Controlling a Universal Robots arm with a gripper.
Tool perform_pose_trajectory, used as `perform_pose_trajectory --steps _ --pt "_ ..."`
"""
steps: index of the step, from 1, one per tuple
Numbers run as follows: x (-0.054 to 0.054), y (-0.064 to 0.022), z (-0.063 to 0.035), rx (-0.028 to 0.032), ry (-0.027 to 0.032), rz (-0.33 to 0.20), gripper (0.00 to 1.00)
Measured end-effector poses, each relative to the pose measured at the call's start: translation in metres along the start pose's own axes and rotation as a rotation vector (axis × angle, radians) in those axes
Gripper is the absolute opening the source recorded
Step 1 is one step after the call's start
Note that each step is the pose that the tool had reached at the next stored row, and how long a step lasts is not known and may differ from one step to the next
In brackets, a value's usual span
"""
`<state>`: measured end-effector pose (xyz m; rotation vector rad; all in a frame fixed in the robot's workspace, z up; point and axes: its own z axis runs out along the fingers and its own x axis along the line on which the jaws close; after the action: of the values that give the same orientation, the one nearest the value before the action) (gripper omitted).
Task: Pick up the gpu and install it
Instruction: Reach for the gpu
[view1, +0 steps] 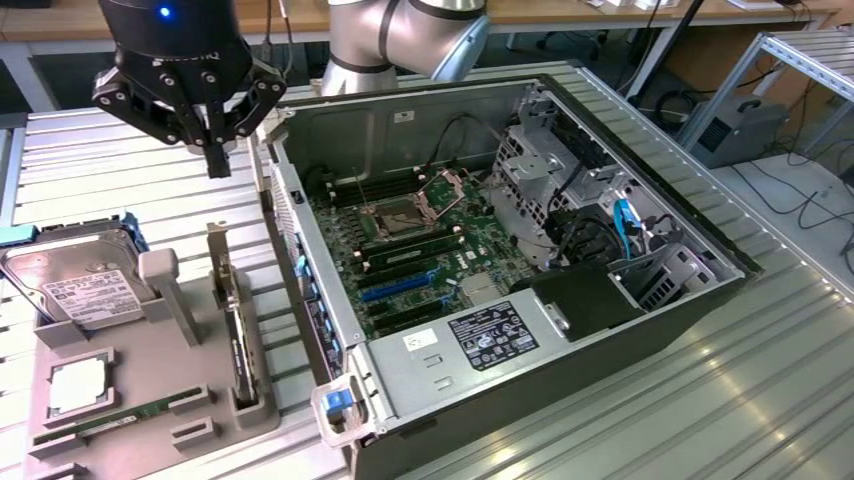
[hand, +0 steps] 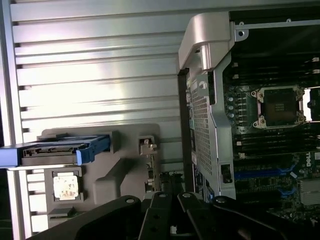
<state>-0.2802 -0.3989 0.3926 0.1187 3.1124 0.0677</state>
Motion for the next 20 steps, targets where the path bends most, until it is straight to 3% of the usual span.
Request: perform_pose_trajectory --steps 5,12,15,18,20 --pt "0.002 -0.0002 -0.0001 0.0001 0.0001 0.0 0.11" --pt "0.017 -0.0013 -0.0005 0.0 0.0 0.0 0.11" --pt "0.017 -0.0016 -0.0005 0.0001 0.0001 0.0 0.11" --pt "0.016 -0.0067 -0.0007 0.0 0.0001 0.0 0.11" --pt "0.016 -0.0162 -0.0011 0.0 0.0 0.0 0.11"
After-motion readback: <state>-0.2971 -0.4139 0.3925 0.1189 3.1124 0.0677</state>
